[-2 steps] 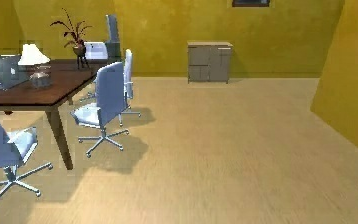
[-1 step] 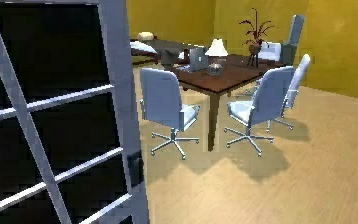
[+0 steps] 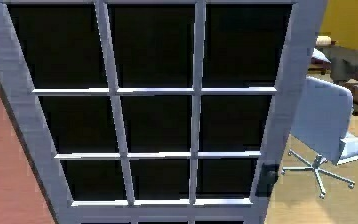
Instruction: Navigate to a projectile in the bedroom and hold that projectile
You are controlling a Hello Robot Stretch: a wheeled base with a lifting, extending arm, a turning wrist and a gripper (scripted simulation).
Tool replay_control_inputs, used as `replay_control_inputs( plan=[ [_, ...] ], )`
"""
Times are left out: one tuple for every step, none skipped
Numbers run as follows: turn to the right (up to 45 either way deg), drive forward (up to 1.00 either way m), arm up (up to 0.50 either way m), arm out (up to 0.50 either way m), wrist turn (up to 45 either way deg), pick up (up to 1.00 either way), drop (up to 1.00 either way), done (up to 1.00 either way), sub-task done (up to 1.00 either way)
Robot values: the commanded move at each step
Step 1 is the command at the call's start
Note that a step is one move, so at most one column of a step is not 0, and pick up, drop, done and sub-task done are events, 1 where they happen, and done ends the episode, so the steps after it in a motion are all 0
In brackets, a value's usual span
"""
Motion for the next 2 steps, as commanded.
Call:
replay_control_inputs(
  plan=[
    [0.0, 0.1, 0.0, 0.0, 0.0, 0.0, 0.0, 0.0, 0.0],
    [-45.0, 0.0, 0.0, 0.0, 0.0, 0.0, 0.0, 0.0, 0.0]
  ],
)
